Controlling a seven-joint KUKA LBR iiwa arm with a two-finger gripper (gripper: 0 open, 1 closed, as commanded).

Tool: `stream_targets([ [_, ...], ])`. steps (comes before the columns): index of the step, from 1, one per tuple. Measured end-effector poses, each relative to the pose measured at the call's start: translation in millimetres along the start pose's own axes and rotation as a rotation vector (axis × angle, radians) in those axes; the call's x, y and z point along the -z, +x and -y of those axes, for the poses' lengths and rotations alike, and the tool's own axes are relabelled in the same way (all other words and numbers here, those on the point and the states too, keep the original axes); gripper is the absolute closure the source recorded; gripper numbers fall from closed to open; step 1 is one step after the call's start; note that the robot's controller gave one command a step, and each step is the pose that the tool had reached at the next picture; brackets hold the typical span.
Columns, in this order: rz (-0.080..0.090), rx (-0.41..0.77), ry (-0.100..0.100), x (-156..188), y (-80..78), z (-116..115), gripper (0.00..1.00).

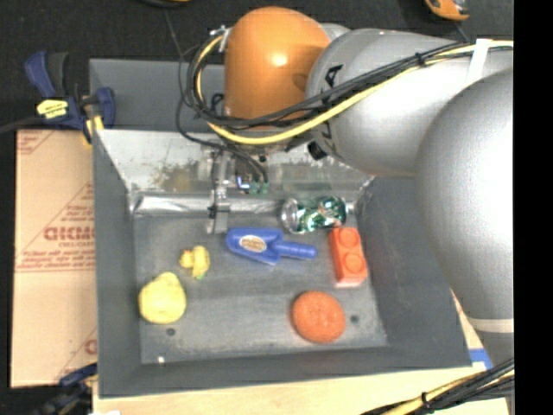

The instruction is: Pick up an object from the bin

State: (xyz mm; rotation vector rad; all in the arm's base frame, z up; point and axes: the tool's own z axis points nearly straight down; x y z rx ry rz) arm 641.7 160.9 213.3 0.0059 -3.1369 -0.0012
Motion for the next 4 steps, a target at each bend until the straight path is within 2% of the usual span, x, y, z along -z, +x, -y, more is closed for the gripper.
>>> stream_targets([
  [1,0.009,-0.003,-0.001,5.8,-1.5,0.8,0.0],
  [2,0.011,-0.001,-0.002,-81.1,13.9,43.6,0.0],
  [3,0.009,0.003,-0.002,-90.1,11.5,66.6,0.0],
  [4,0.004,0.042,0.002,-112.4,22.4,107.6,0.0],
])
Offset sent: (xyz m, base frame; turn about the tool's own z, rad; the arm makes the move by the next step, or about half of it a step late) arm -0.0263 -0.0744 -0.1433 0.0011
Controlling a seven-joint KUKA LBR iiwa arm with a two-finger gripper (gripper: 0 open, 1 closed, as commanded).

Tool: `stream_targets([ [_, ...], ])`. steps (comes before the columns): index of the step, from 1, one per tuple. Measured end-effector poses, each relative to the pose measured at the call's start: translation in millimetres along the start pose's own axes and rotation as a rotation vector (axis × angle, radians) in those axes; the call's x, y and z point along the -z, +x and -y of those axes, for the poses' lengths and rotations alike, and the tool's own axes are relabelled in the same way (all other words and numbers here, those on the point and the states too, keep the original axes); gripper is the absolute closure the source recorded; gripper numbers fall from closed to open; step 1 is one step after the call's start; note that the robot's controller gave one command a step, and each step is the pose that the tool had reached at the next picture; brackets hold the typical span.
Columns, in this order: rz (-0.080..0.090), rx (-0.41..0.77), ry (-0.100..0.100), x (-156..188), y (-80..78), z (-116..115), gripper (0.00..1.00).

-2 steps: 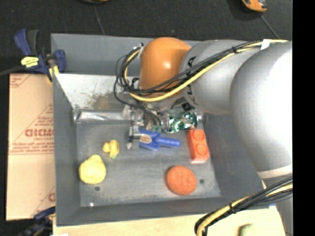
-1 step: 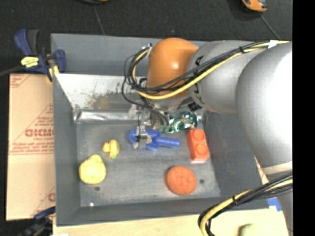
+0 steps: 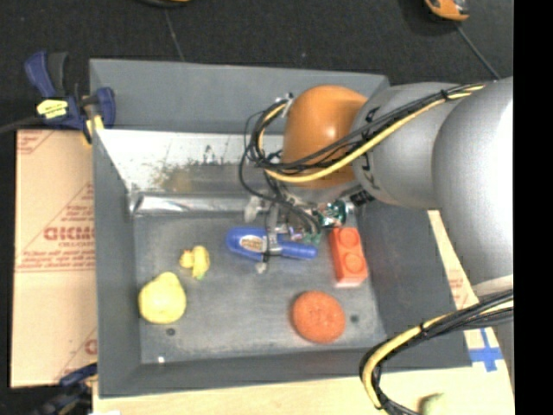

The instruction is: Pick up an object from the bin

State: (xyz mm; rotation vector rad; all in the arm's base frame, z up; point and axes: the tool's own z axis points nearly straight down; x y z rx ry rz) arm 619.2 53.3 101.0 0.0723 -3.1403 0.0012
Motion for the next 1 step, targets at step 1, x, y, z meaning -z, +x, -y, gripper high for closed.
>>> stream_targets([
  [1,0.017,-0.052,-0.005,-32.1,-1.3,18.9,0.0],
])
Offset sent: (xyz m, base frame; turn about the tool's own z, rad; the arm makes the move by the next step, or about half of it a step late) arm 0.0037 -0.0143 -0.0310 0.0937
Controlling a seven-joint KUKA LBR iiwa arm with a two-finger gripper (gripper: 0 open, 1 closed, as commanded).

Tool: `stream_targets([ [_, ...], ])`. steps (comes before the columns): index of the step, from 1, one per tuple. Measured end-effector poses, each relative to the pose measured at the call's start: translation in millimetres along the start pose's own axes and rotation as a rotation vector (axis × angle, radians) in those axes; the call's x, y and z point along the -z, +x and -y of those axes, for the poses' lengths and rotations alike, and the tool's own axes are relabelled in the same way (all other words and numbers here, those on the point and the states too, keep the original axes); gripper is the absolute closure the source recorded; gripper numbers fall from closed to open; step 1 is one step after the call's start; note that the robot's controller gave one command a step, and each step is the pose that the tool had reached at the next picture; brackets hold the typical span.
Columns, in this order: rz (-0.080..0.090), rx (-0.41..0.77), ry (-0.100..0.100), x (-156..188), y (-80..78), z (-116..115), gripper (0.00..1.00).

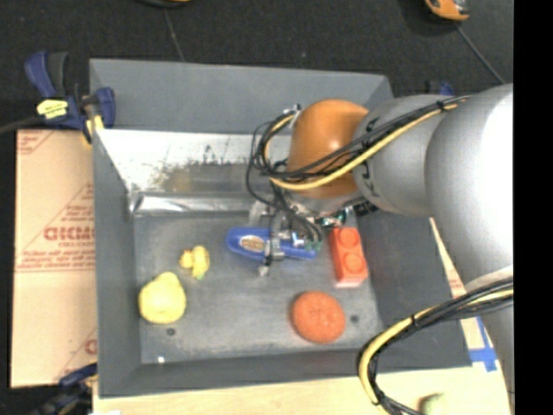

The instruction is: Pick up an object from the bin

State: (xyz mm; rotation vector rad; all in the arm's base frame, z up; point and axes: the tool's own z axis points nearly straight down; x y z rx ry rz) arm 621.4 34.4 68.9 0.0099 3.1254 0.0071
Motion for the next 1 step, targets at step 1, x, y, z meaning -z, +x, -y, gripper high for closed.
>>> stream_targets([
  [1,0.003,-0.038,-0.001,1.6,-2.7,-3.6,1.0],
])
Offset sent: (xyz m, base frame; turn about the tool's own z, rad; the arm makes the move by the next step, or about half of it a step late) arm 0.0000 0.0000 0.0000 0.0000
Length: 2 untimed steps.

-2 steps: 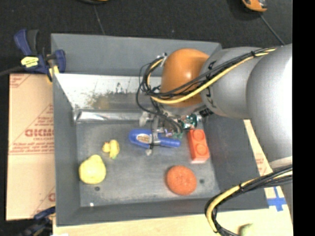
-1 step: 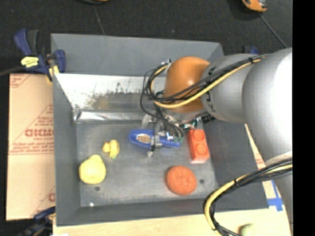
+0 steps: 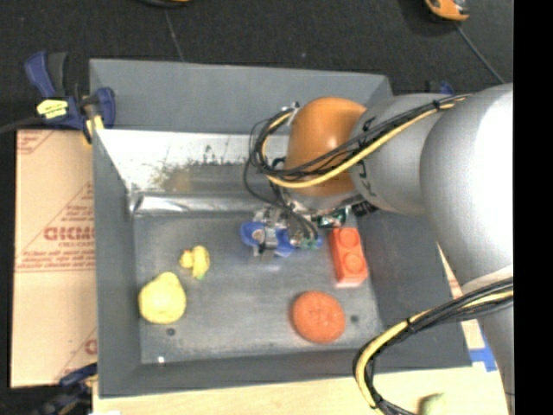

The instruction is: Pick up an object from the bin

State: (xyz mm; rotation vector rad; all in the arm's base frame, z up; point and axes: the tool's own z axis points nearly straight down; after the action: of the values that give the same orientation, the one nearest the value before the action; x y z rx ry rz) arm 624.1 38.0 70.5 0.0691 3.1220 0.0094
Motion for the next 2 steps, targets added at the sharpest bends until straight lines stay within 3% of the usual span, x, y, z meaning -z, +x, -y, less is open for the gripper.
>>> stream_targets([
  [2,0.004,-0.002,-0.001,9.2,-0.8,0.2,1.0],
])
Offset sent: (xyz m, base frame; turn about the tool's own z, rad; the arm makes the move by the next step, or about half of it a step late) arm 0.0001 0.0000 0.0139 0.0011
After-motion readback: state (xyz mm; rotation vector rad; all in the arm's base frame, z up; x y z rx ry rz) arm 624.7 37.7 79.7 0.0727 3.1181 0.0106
